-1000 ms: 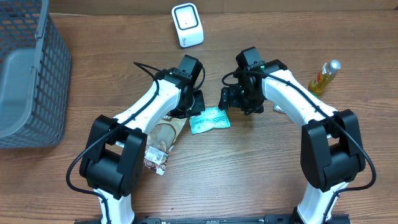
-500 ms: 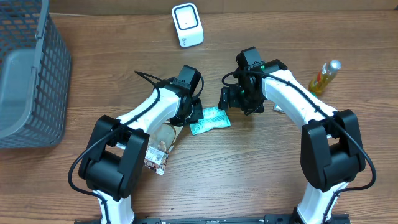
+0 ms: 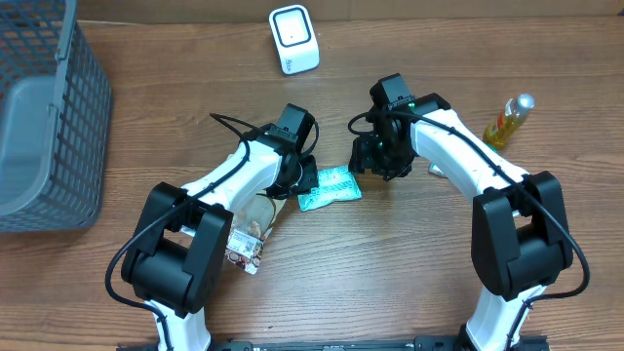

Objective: Scan the item barcode

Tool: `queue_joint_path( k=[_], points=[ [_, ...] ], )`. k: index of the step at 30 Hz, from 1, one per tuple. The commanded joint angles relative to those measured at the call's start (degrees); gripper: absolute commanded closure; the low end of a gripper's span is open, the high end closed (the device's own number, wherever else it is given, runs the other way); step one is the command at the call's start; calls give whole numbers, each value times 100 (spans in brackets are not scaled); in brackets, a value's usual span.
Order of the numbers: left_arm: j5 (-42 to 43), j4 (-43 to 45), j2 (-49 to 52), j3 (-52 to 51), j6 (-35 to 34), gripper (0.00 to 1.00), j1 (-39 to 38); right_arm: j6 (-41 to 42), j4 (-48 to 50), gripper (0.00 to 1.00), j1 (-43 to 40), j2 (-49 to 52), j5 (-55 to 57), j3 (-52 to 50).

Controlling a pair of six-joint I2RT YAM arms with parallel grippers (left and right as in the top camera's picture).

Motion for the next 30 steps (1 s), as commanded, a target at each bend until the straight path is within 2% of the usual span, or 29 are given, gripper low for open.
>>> queue_joint_path(
  k=[1,6,17,21,27,30],
  points=[
    [-72,35,109,-164,70,86,-39,-72,35,38,-13,-186,13,-129],
    [-94,35,109,-166,72,84,-39,-66,293,37,-13,-186,-15,-407],
    [-199,26,111,-164,72,83,-39,-214,1272,39,-13,-164,-1069,-1115],
    [-199,28,111,-166,72,83,-39,-212,1700,52,-13,-151,-1405,-1392],
    [-199,28,111,-164,72,82,-39,-216,2048,53,-13,-149,-1939,-1556],
    [-199,26,111,-164,74,82,-39,-219,2105,69,-13,-149,-2072,-1556]
  ],
)
